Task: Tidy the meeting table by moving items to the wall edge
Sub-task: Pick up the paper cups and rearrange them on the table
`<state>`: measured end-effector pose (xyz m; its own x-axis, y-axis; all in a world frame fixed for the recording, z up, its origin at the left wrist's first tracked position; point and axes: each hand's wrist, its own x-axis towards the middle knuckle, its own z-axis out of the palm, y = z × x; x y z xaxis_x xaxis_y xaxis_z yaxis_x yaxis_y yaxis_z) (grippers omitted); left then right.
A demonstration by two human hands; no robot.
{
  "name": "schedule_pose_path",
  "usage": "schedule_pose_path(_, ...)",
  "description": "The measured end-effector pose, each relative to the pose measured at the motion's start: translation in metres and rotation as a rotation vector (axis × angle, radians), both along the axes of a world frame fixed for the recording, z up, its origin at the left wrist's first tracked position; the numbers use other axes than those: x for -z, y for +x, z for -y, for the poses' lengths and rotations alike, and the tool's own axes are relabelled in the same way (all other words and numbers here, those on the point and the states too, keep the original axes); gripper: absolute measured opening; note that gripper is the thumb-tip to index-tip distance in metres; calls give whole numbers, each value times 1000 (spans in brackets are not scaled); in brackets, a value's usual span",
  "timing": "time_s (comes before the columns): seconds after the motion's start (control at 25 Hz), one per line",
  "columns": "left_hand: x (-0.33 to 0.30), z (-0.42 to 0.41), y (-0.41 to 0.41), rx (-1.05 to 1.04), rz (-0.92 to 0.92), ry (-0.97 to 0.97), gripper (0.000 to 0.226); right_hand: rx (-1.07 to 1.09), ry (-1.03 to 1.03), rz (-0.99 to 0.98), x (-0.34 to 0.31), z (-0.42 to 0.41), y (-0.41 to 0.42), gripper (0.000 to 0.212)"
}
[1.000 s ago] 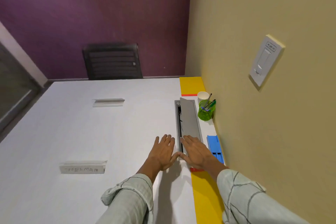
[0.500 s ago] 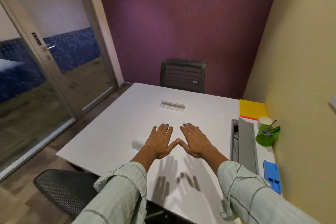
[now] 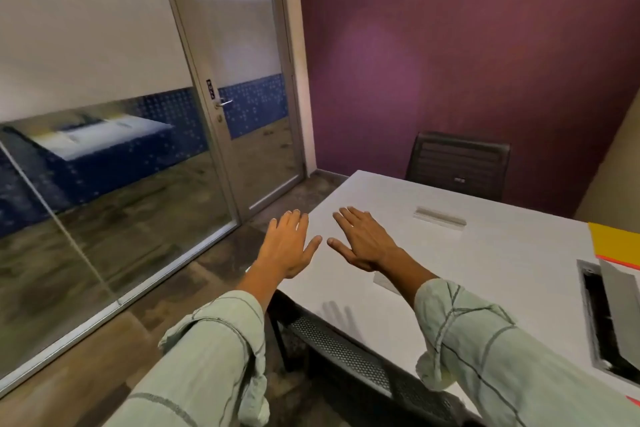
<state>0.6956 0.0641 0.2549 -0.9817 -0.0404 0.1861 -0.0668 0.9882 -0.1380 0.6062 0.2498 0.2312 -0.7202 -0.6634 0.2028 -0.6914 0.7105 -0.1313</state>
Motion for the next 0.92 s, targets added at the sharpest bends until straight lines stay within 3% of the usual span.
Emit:
schedule_pose_path(0.24, 20, 124, 33, -136, -10, 66, 69, -198, 52, -52, 1, 146, 7, 77)
schedule_pose_path(0.48, 43, 264, 17, -200, -3, 67, 68, -315, 59, -31, 39, 305, -24, 75)
schedule_pose_path(0.68, 83, 371, -28, -196, 103, 88, 68, -262, 80, 25, 77, 417, -73, 71)
schedule_pose_path(0.92, 97, 452, -123, -106, 158, 122, 71, -102, 112, 86, 104, 477, -152, 72)
